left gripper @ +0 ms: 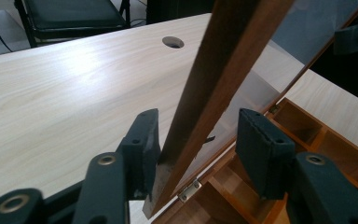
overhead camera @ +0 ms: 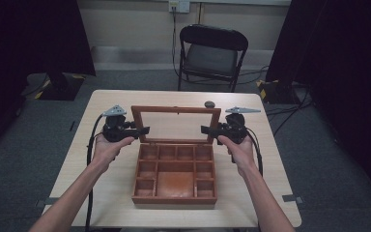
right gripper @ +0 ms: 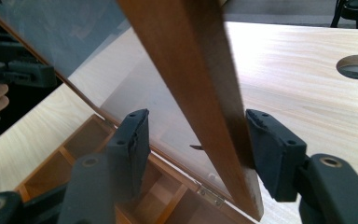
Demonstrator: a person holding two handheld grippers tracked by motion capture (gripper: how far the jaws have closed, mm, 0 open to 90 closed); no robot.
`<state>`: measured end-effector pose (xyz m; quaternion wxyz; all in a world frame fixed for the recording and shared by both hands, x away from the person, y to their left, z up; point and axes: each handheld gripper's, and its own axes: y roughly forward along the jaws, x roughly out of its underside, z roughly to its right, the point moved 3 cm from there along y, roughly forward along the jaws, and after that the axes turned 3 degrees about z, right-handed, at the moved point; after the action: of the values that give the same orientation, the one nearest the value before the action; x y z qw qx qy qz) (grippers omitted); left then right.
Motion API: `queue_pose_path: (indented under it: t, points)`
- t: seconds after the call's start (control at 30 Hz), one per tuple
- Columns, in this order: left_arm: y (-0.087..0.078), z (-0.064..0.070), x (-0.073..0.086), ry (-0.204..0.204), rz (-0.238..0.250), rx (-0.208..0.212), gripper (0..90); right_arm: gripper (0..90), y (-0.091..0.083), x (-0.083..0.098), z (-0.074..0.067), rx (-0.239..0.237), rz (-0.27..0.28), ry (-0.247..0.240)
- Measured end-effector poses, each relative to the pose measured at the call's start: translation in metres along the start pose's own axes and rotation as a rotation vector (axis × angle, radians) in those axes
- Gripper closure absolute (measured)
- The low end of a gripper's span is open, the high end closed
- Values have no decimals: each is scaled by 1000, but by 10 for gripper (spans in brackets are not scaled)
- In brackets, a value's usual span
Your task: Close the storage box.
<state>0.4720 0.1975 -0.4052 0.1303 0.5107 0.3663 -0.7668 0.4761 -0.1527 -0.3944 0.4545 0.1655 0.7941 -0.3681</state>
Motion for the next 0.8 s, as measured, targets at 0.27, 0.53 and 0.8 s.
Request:
queue_pose_path:
  t: [0.27, 0.53, 0.8]
  points:
    - [-4, -5, 14, -41, -13, -13, 429, 455, -18, 3, 1, 13, 43, 0]
    - [-10, 5, 11, -16, 5, 18, 481, 472, -22, 10, -2, -3, 36, -2]
    - [-14, 12, 13, -29, 13, 39, 454, 438, -28, 15, -8, -10, -1, -21]
